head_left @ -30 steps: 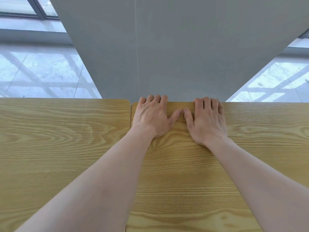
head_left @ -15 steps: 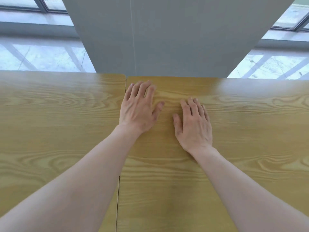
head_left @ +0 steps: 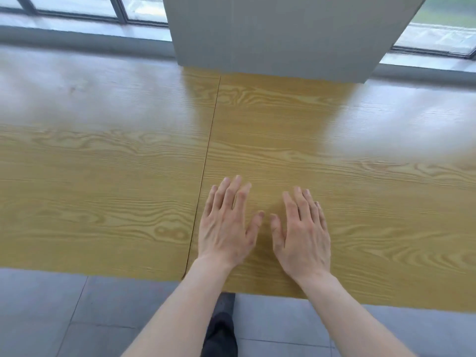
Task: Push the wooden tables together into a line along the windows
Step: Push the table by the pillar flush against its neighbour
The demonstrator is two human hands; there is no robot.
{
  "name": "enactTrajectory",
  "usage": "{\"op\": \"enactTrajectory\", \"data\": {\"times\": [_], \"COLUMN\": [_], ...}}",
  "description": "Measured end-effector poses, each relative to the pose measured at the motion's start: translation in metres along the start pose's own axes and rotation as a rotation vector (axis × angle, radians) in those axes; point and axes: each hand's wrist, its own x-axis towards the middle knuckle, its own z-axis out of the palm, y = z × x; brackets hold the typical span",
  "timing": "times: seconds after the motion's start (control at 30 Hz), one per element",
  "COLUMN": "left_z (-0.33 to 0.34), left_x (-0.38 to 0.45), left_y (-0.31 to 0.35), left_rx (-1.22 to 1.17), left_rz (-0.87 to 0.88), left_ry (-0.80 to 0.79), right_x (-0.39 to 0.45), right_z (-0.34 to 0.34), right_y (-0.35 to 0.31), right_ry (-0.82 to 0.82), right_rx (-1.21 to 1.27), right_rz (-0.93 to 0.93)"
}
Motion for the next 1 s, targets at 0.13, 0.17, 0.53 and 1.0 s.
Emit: {"op": "enactTrajectory", "data": {"times": [0.13, 0.17, 0.53, 1.0], "left_z": [0.015, 0.017, 0.019, -0.010], "left_x": [-0.053, -0.059, -0.054, -0.044], "left_y": [0.006, 0.004, 0.002, 0.003], "left_rx": [0.027, 0.037, 0.006, 0.015], "left_rz": [-0.050, -0.049, -0.070, -0.055], "left_ry": [-0.043, -0.052, -0.071, -0.212], "right_x": [-0.045, -0.049, -0.046, -0.036], "right_z": [0.005, 0.007, 0.010, -0.020], "right_y": [0.009, 0.010, 0.008, -0.001], "right_ry": [-0.030, -0.037, -0.037, -0.233], "right_rx": [-0.025, -0.034, -0.069, -0.092], "right_rz": [-0.034, -0.046, -0.028, -0.005]}}
